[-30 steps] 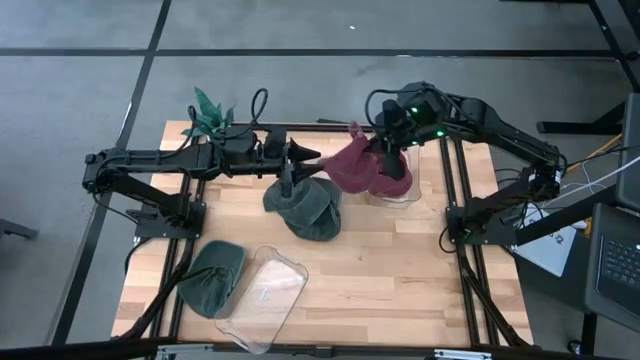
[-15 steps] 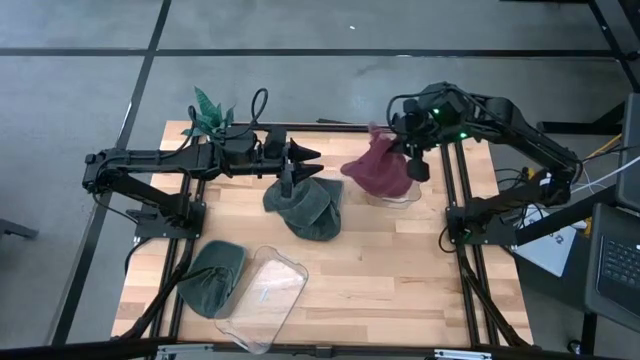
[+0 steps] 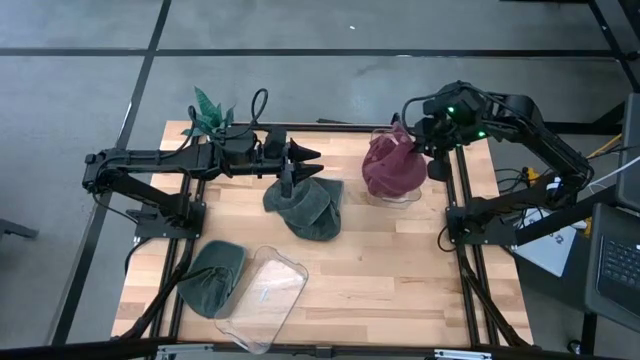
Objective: Pick & Place hat
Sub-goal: Put the red cap into the top transparent bin
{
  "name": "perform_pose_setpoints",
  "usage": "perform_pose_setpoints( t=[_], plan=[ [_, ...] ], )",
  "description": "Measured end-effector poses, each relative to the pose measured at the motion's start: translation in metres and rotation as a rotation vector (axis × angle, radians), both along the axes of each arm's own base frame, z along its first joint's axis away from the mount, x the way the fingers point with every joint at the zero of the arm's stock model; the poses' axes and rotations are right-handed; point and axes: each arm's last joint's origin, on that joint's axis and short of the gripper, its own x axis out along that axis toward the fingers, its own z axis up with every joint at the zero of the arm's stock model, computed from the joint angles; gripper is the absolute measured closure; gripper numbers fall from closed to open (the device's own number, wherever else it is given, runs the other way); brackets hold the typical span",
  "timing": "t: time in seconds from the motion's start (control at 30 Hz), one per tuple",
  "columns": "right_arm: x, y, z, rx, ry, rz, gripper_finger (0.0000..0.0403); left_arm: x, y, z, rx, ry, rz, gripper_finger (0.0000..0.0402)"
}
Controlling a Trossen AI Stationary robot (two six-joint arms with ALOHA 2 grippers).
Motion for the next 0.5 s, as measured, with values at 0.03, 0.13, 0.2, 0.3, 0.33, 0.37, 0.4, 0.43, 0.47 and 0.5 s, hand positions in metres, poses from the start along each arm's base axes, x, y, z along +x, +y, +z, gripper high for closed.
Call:
perform_pose_setpoints(
  t=[0.03, 0.13, 0.2, 0.3, 0.33, 0.37, 0.4, 0.43, 0.47, 0.5],
  plan=[
    [-0.001, 0.000, 0.000, 0.000, 0.007, -0.001, 0.0390, 0.000, 0.000, 0.000, 0.000, 0.000, 0.000, 0.0192],
    [-0.003, -0.003, -0.002, -0.004, 0.023, -0.005, 0.0390, 0.000, 0.000, 0.000, 0.000, 0.000, 0.000, 0.0192],
    [-0.003, -0.005, -0.005, -0.012, 0.039, 0.006, 0.0390, 0.000, 0.000, 0.000, 0.000, 0.000, 0.000, 0.0192],
    [-0.002, -0.009, -0.011, -0.018, 0.062, 0.014, 0.0390, 0.000, 0.000, 0.000, 0.000, 0.000, 0.000, 0.0192],
    [-0.001, -0.010, -0.014, -0.020, 0.072, 0.021, 0.0390, 0.000, 0.000, 0.000, 0.000, 0.000, 0.000, 0.0192],
    [-0.001, -0.011, -0.016, -0.020, 0.084, 0.029, 0.0390, 0.000, 0.000, 0.000, 0.000, 0.001, 0.000, 0.0192],
    [-0.001, -0.013, -0.019, -0.021, 0.093, 0.033, 0.0390, 0.000, 0.000, 0.000, 0.000, 0.001, 0.000, 0.0192],
    [0.000, -0.014, -0.022, -0.023, 0.100, 0.035, 0.0390, 0.000, 0.000, 0.000, 0.000, 0.001, 0.000, 0.0192],
    [0.000, -0.016, -0.024, -0.027, 0.108, 0.040, 0.0390, 0.000, 0.000, 0.000, 0.000, 0.001, 0.000, 0.0192],
    [0.001, -0.018, -0.027, -0.030, 0.118, 0.049, 0.0390, 0.000, 0.000, 0.000, 0.000, 0.001, 0.000, 0.0192]
  ],
)
